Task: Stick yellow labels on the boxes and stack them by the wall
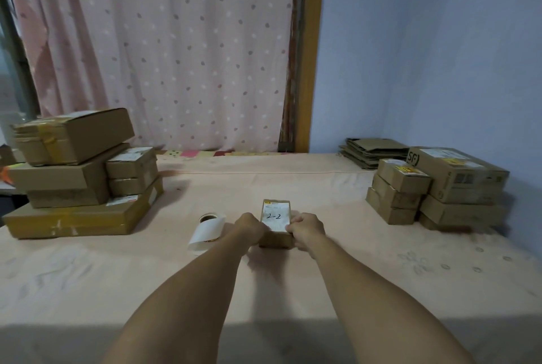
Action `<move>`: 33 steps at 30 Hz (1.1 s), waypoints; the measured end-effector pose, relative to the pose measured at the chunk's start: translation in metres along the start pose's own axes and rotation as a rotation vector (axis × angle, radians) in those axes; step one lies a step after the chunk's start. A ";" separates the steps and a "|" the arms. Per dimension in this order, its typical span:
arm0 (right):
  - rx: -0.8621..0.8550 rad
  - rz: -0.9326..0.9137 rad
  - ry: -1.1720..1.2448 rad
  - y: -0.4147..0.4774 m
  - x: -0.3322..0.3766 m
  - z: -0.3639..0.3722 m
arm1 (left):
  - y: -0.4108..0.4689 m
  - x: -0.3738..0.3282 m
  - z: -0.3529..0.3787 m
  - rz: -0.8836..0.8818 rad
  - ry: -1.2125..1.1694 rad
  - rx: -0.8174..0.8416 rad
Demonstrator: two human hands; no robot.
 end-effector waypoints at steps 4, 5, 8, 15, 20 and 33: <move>-0.008 -0.032 -0.122 0.005 0.004 -0.005 | 0.000 -0.004 -0.011 0.016 -0.075 0.008; -0.012 -0.043 -0.136 0.006 0.006 -0.006 | -0.003 -0.008 -0.021 0.025 -0.080 -0.015; -0.031 -0.089 -0.164 0.008 0.017 -0.003 | -0.001 -0.016 -0.061 0.085 0.063 -0.141; -0.081 -0.234 -0.236 -0.002 0.052 0.020 | 0.001 -0.004 -0.101 0.266 0.878 -0.237; -0.016 -0.341 -0.200 -0.005 0.068 0.038 | 0.016 0.019 -0.092 0.257 0.986 -0.171; 0.365 -0.112 0.121 -0.010 0.069 0.086 | 0.017 -0.003 -0.112 0.436 0.117 -0.170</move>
Point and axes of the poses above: each hand's wrist, its own y-axis towards the middle knuckle, its own z-axis out of the palm, x = y × z, the point moved 9 cm from there along y, towards the middle knuckle, and after that the axes turned 3 degrees about z, right-handed, at the moved point
